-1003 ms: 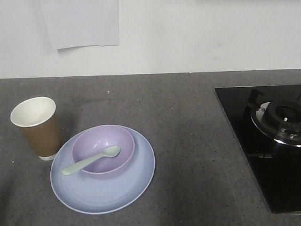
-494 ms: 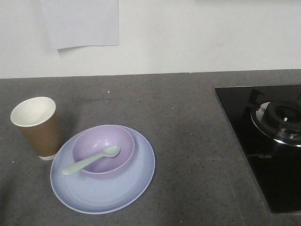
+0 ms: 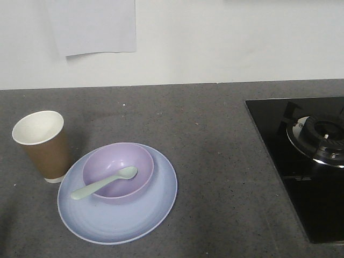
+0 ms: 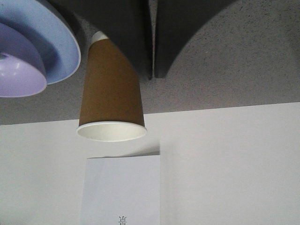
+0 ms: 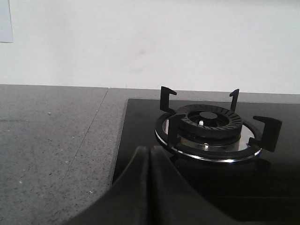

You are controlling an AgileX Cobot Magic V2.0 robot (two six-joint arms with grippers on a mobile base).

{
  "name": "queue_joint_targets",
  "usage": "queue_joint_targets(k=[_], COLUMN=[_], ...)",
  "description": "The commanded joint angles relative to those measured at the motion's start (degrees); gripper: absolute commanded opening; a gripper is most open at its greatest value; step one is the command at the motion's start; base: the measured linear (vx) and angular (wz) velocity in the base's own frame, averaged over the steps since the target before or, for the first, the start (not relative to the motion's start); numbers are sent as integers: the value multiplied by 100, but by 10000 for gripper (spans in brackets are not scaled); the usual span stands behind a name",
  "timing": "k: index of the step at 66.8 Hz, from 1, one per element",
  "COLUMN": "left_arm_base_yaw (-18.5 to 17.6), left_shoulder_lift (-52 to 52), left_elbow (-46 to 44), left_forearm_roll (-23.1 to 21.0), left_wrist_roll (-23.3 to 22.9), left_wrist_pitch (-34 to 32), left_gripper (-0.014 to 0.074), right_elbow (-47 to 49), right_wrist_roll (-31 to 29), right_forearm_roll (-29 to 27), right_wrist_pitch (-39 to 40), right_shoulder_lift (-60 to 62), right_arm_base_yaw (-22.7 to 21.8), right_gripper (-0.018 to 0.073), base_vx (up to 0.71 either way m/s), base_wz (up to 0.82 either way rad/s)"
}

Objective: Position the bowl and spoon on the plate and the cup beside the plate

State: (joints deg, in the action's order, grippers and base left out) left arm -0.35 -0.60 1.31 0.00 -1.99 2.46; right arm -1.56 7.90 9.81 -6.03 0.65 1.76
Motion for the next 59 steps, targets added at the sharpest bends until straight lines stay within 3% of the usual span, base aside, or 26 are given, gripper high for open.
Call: queue_joint_targets(k=[1, 12, 59], left_arm_base_yaw=[-38, -38, -38], left_shoulder_lift=[-83, -83, -83], left_elbow=[-131, -131, -131], left_forearm_roll=[0, 0, 0], left_wrist_roll=[-54, -54, -54], left_wrist_pitch=[-433, -433, -433], left_gripper=[-6, -6, -6], right_elbow=[-58, -58, -58], right_wrist_roll=[-366, -531, -543], right_forearm_roll=[-304, -578, -573], right_wrist_pitch=[516, 567, 497], right_shoulder_lift=[52, 52, 47], right_arm_base_yaw=[-18, -18, -18], right_gripper=[-11, -11, -11], base_vx=[0, 0, 0], base_wz=[0, 0, 0])
